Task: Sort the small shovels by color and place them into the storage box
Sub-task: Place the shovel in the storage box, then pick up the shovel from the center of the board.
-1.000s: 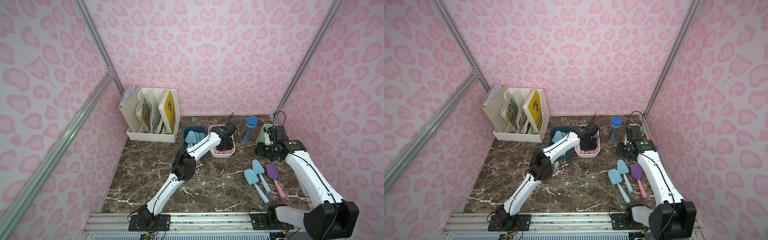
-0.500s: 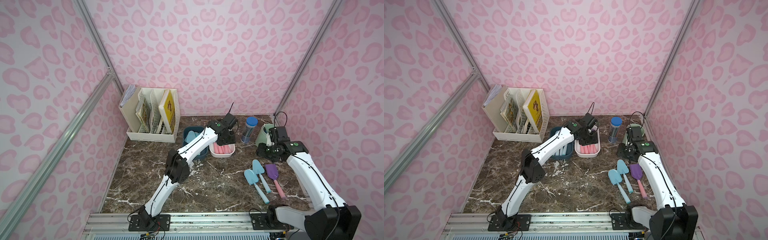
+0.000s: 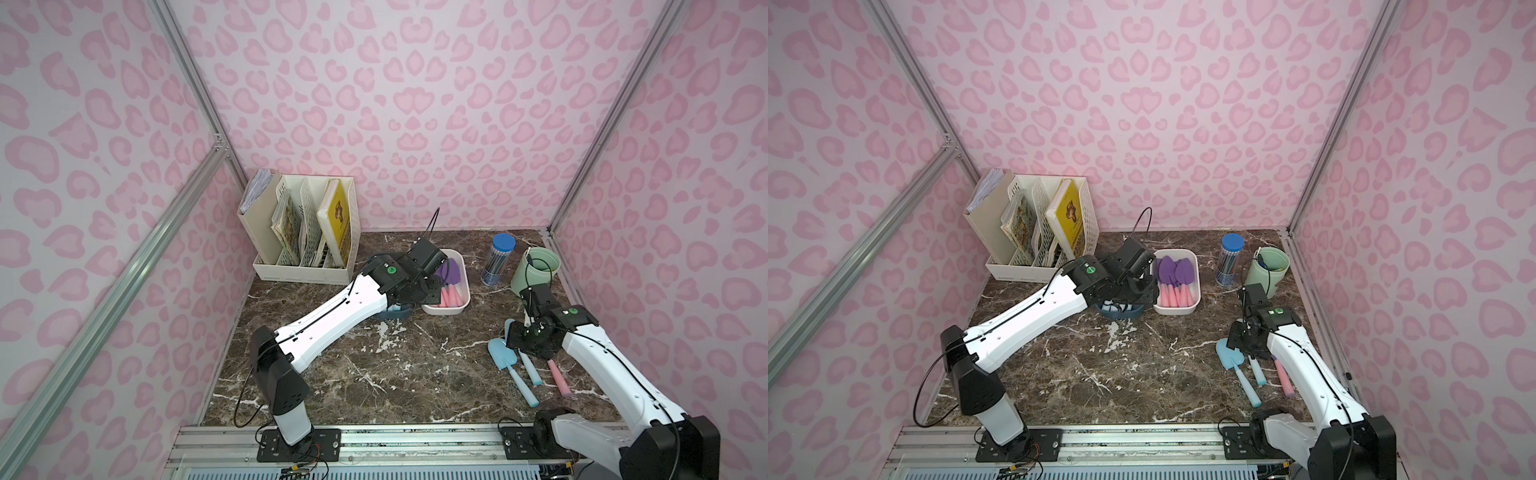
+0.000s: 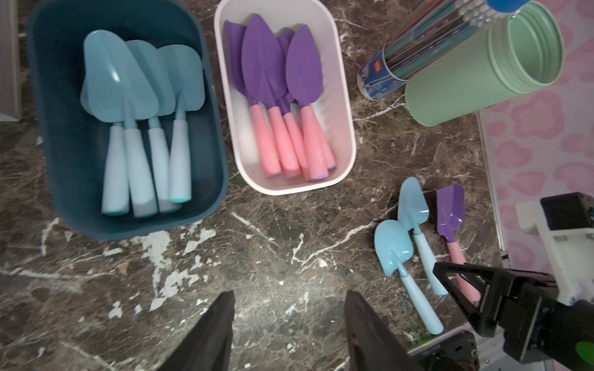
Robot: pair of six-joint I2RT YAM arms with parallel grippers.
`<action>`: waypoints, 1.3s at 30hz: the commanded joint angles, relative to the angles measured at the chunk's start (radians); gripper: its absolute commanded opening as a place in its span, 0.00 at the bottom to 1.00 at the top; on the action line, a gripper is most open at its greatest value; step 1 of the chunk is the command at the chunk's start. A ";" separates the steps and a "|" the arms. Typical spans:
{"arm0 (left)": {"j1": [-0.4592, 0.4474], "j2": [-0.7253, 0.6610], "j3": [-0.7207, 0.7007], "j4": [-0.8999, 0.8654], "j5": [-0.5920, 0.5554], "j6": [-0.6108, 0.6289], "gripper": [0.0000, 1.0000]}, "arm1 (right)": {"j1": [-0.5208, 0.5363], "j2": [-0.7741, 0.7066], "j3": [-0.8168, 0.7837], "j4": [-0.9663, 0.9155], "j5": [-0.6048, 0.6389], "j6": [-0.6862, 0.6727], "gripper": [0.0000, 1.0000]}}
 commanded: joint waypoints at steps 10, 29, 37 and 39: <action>0.009 -0.119 -0.209 -0.068 -0.101 -0.044 0.58 | 0.061 -0.004 -0.115 -0.018 -0.022 0.070 0.67; 0.016 -0.112 -0.228 -0.080 -0.083 -0.044 0.57 | 0.095 0.085 -0.159 0.065 -0.009 0.104 0.67; 0.020 -0.111 -0.236 -0.078 -0.083 -0.044 0.58 | 0.116 0.112 -0.163 0.085 0.019 0.123 0.67; 0.020 -0.112 -0.239 -0.077 -0.080 -0.044 0.58 | 0.130 0.124 -0.163 0.088 0.027 0.132 0.68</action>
